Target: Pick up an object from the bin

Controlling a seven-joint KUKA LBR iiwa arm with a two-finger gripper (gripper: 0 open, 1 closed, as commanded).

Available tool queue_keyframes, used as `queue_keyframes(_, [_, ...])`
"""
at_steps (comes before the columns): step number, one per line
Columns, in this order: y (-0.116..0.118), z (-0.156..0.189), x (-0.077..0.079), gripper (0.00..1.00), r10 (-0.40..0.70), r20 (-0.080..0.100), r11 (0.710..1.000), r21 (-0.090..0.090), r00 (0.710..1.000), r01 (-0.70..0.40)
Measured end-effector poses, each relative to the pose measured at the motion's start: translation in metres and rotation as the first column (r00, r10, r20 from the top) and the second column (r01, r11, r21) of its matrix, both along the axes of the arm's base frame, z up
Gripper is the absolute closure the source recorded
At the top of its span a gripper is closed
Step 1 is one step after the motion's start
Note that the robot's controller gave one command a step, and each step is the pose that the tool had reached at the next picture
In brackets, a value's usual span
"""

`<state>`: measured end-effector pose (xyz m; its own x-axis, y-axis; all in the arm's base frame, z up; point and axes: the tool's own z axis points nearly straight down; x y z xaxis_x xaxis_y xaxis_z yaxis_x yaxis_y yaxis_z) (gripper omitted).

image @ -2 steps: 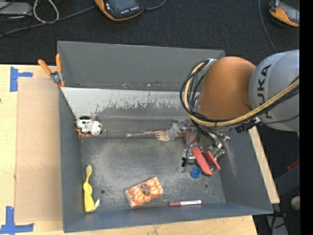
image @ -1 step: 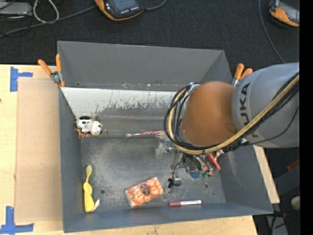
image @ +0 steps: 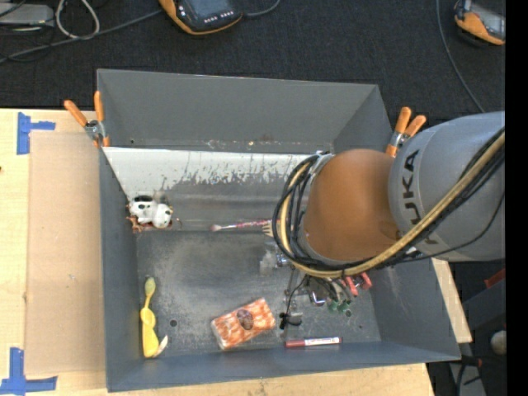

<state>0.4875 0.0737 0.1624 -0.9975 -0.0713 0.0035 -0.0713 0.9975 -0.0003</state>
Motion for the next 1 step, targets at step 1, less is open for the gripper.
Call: queue_keyframes(1, [0.0040, -0.0509, -0.0052, 0.00, 0.120, 0.004, 0.993, 0.003, 0.993, -0.120])
